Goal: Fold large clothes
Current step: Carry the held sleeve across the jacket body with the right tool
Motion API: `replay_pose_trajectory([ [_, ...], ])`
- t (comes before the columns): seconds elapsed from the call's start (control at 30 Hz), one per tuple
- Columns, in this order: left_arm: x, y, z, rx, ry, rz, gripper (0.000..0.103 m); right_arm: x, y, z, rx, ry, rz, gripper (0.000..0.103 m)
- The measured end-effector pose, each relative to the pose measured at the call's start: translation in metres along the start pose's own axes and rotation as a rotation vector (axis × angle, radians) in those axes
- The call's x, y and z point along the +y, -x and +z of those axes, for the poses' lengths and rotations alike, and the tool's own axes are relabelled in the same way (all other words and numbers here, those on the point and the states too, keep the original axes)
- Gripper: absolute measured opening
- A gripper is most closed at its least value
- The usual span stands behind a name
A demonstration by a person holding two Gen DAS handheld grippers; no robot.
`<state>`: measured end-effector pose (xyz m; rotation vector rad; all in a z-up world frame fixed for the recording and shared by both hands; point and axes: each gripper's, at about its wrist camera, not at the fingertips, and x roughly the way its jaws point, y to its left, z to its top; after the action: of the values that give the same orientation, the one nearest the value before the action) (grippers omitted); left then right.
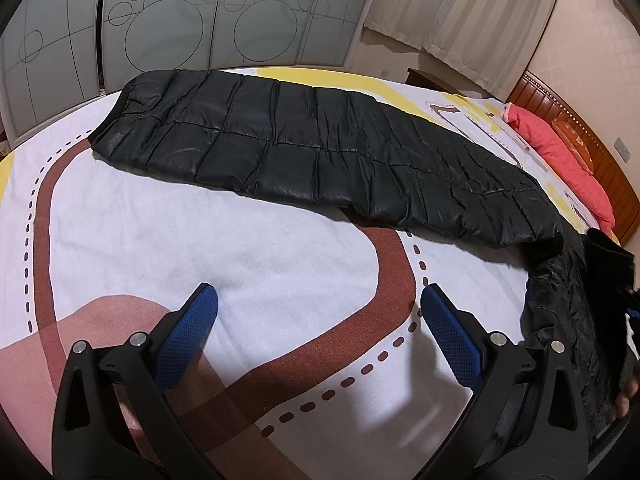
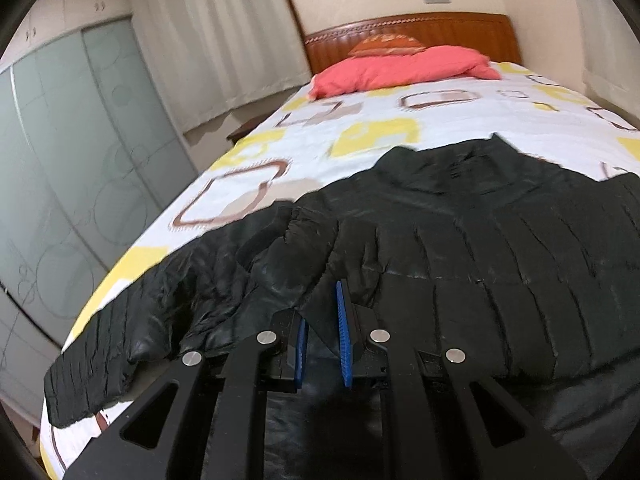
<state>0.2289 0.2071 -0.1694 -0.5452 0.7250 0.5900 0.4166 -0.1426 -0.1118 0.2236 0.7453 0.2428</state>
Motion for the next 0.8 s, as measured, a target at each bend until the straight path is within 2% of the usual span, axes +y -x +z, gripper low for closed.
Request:
replay_pose_trajectory([
  [0.17, 0.000, 0.001, -0.001, -0.002, 0.000, -0.001, 0.101, 0.018, -0.025, -0.011, 0.084, 0.041, -0.008, 0.017],
  [0.2, 0.000, 0.001, -0.001, -0.001, 0.000, -0.001, 0.101, 0.020, -0.029, -0.013, 0.104, 0.052, -0.018, 0.022],
  [0.27, 0.001, 0.001, -0.001, -0.001, 0.000, 0.000, 0.101, 0.024, -0.036, -0.015, 0.142, 0.069, -0.017, 0.039],
  [0.3, 0.001, 0.001, 0.000, -0.001, 0.000, 0.000, 0.101, 0.025, -0.035, -0.016, 0.150, 0.071, 0.000, 0.063],
  [0.33, 0.000, 0.001, -0.001, -0.001, 0.001, -0.001, 0.101, 0.025, -0.032, -0.016, 0.147, 0.069, 0.017, 0.074],
  [0.43, 0.000, 0.001, -0.001, -0.001, 0.000, -0.001, 0.101, 0.021, -0.005, -0.011, 0.076, 0.066, 0.041, 0.074],
  [0.53, 0.000, 0.001, -0.001, -0.002, 0.000, -0.001, 0.101, -0.003, 0.027, -0.002, 0.018, 0.058, 0.036, 0.074],
  [0.63, 0.000, 0.001, -0.001, -0.001, -0.001, 0.000, 0.101, -0.056, 0.059, 0.011, -0.039, 0.028, -0.061, 0.072],
  [0.67, 0.000, 0.001, -0.001, -0.002, -0.001, 0.000, 0.101, -0.086, 0.069, 0.017, -0.055, 0.001, -0.114, 0.070],
  [0.73, 0.000, 0.001, -0.001, -0.001, -0.005, 0.004, 0.101, -0.132, 0.081, 0.024, -0.063, -0.041, -0.228, 0.056],
  [0.8, -0.001, 0.001, -0.002, -0.001, -0.007, 0.007, 0.101, -0.192, 0.091, 0.027, -0.065, -0.119, -0.352, 0.052],
])
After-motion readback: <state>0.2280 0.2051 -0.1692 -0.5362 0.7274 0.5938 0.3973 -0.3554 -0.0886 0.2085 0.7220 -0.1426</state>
